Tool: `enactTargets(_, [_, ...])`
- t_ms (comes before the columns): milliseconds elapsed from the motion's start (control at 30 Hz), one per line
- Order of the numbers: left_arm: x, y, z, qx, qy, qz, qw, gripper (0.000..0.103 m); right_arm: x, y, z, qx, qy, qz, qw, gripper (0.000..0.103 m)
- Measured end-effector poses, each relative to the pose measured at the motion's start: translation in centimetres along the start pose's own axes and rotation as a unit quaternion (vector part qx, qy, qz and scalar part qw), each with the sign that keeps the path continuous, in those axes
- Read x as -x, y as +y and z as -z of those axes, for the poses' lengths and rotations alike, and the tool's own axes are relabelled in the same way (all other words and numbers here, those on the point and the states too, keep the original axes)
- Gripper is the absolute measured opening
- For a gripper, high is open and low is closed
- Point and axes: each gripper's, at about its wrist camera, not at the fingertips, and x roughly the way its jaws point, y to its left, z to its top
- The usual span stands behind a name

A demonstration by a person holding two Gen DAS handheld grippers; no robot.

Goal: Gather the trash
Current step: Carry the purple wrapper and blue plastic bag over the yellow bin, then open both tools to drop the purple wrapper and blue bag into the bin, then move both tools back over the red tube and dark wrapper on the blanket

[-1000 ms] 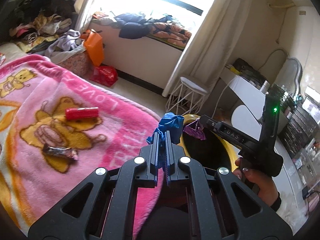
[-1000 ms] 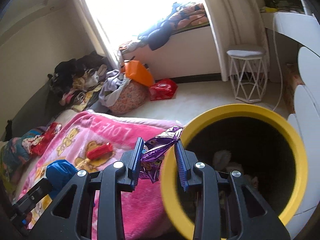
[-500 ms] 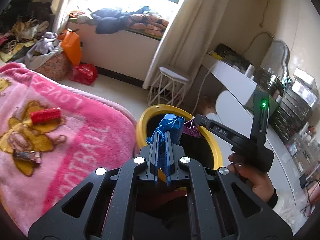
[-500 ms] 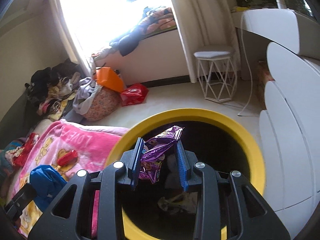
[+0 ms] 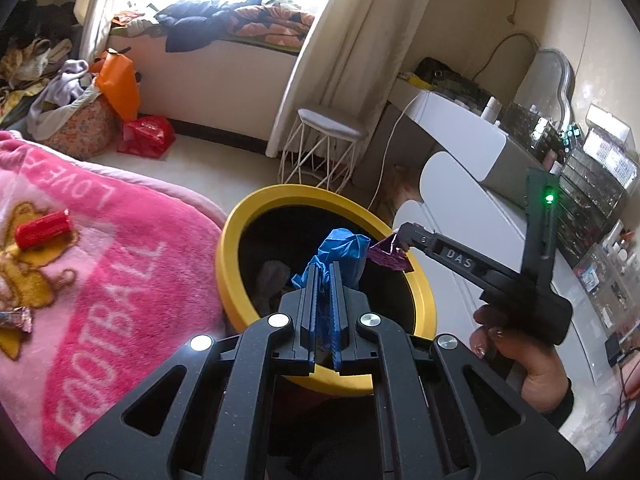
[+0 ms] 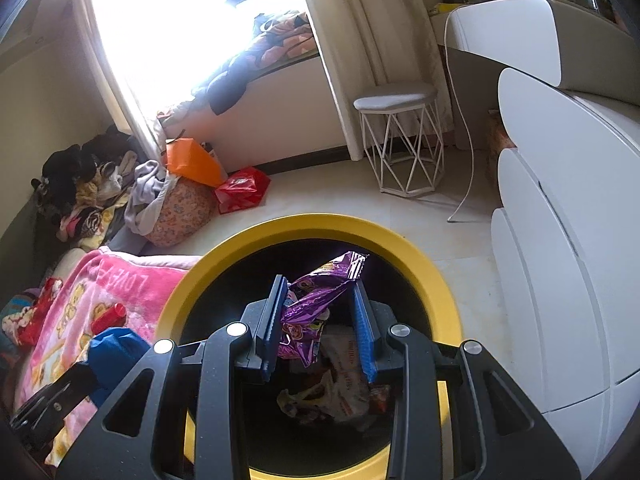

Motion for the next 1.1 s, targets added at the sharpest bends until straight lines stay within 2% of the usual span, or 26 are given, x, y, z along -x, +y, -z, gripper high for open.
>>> enactTargets(67, [-0.6,-0.2,-0.1,-0.006,0.002,-0.002,1.0,0.004,-0.1,-0.1,0.0,-0.002,0.003,-0.008,1.0,0.032])
enactTargets(100, [-0.8,-0.2,-0.2,-0.009,0.002,-0.001,1.0,0.013,-0.1,-0.2,0.0,-0.002,0.005,-0.011,1.0,0.034])
enactTargets(133, [-1.0,-0.4,-0.3,-0.013,0.003,0.001,0.9999,0.022,-0.2,-0.3,0.0,-0.002,0.007,-0.013,1.0,0.043])
enactTargets(167, [-1.0,-0.3,-0.3,-0.016,-0.001,-0.002,0.9999,0.048,-0.2,-0.4,0.1,-0.002,0.008,-0.014,1.0,0.048])
enactTargets(200, [-0.8,-0.1,-0.4,-0.017,-0.01,-0.006,0.9998,0.065,-0.2,-0.3,0.0,-0.001,0.007,-0.014,1.0,0.054])
enactTargets(267, [-0.4,0.4,-0.4,-0.009,-0.015,-0.009,0.9998,0.072,-0.1,-0.1,0.1,0.005,0.003,-0.011,1.0,0.058])
enactTargets(300, [-0.2,0.9,-0.4,0.0,-0.018,-0.017,0.9997,0.083,-0.1,0.0,0.1,0.009,0.002,-0.009,1.0,0.061])
enactTargets(333, [0.0,1.2,-0.4,0.005,-0.02,-0.025,0.9995,0.088,-0.1,0.2,0.1,0.011,0.0,-0.009,1.0,0.062])
enactTargets(467, [1.1,2.6,-0.3,0.027,-0.03,-0.049,0.998,0.092,0.0,1.0,0.1,0.022,-0.005,-0.013,1.0,0.064])
enactTargets(733, [3.4,5.0,-0.1,0.048,-0.049,-0.095,0.9931,0.092,0.7,3.2,0.2,0.047,-0.015,-0.032,0.998,0.066])
enactTargets(1100, [6.7,9.1,0.3,0.078,-0.072,-0.141,0.9843,0.092,1.4,8.3,1.1,0.107,-0.024,-0.08,0.991,0.066])
